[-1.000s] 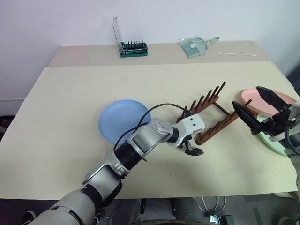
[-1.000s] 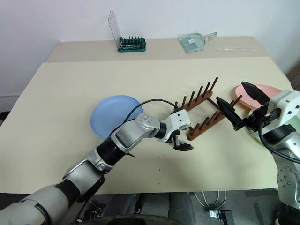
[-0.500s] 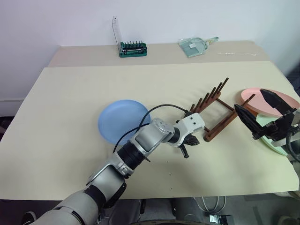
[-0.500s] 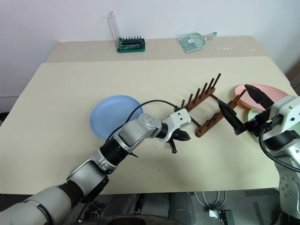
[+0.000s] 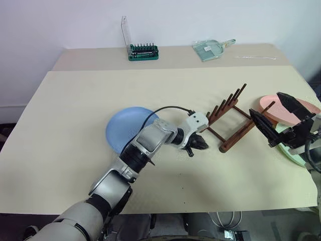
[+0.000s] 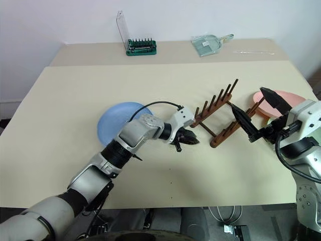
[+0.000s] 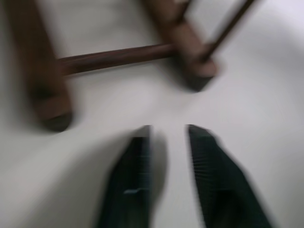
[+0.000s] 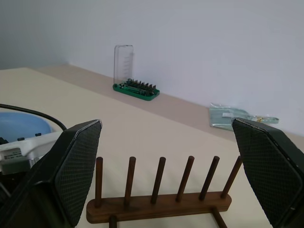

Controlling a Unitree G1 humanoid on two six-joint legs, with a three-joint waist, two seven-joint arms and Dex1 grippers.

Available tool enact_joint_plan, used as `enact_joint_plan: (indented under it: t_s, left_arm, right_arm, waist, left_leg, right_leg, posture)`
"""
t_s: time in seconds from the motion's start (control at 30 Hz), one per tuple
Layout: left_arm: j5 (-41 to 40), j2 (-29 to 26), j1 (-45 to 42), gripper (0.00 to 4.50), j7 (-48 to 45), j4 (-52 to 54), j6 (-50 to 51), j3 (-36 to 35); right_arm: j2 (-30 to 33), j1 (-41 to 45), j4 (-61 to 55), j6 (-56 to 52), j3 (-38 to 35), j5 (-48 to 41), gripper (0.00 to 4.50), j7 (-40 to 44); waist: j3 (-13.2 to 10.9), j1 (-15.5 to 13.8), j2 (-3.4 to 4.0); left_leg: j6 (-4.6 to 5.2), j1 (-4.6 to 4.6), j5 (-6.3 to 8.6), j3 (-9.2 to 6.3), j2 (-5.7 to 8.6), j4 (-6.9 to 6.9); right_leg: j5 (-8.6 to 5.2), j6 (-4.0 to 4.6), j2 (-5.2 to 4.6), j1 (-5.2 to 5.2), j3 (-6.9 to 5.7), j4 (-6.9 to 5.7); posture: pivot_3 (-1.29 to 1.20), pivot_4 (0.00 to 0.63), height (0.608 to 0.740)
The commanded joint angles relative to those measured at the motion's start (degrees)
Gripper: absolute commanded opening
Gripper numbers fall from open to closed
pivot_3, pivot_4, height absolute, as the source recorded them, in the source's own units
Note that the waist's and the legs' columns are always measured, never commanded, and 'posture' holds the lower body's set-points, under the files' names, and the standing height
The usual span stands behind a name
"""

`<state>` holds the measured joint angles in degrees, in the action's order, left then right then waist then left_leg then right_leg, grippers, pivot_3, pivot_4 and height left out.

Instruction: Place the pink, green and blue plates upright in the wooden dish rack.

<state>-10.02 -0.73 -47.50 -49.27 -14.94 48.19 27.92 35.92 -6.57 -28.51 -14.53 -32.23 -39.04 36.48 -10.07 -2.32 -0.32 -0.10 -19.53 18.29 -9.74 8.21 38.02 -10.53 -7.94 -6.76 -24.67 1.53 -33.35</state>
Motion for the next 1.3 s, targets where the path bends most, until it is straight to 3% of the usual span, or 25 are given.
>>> enact_joint_plan:
  t_s: [0.03,0.1,0.13,0.37,0.77,1.3]
  left_arm:
    - [-1.07,-1.01,0.71,3.30,-0.64,5.69,2.45,0.55]
    - [-0.38,-0.97,1.10,4.34,0.81,6.56,2.72,0.98]
    - [-0.10,-0.24,1.43,4.48,1.83,6.60,2.19,1.04]
    - [3.21,5.00,3.36,4.48,8.45,4.23,-2.42,3.54]
    - [5.58,8.88,2.67,4.48,14.18,2.81,2.03,5.56]
    - [5.50,14.07,3.10,4.48,23.07,-1.58,2.81,1.01]
  right_arm:
    - [-0.27,-1.02,-1.94,1.06,-1.44,-0.51,4.50,0.17]
    - [-0.26,-1.42,-1.98,1.19,-1.63,-0.63,4.50,0.12]
    - [-0.23,-1.49,-2.00,1.18,-1.67,-0.74,4.50,0.04]
    - [-0.39,-1.83,-2.29,1.23,-1.46,-0.70,4.50,-0.18]
    - [-1.12,-2.34,-3.02,1.41,-0.93,-0.39,4.50,-0.55]
    - [-1.69,-3.31,-4.23,1.68,-0.61,-0.23,4.50,-1.20]
  waist:
    - [0.01,0.15,0.02]
    - [0.01,0.11,0.02]
    - [0.01,0.06,0.02]
    - [0.01,-0.06,0.01]
    - [0.01,-0.04,0.01]
    - [0.02,0.01,0.01]
  left_leg:
    - [0.00,0.02,0.01,0.01,-0.01,-0.01]
    - [0.13,0.03,0.08,0.01,-0.02,-0.01]
    - [0.22,0.04,0.13,0.01,-0.02,-0.01]
    - [0.21,0.05,0.12,0.00,-0.02,0.00]
    - [0.22,0.05,0.12,0.02,-0.02,0.00]
    - [0.22,0.09,0.12,0.02,-0.02,0.01]
  right_leg:
    - [0.00,0.00,0.01,0.00,0.00,0.00]
    - [0.00,0.00,0.01,0.00,0.01,-0.03]
    - [0.00,0.00,0.01,0.01,0.01,-0.04]
    - [0.03,-0.01,0.01,0.04,0.01,-0.02]
    - [0.02,-0.03,0.01,0.04,0.01,-0.03]
    - [-0.10,-0.22,0.01,0.06,0.01,-0.04]
  posture:
    - [0.00,0.150,0.740]
    - [0.00,0.150,0.740]
    - [0.00,0.150,0.740]
    - [0.00,0.150,0.740]
    - [0.00,0.150,0.740]
    - [0.00,0.150,0.740]
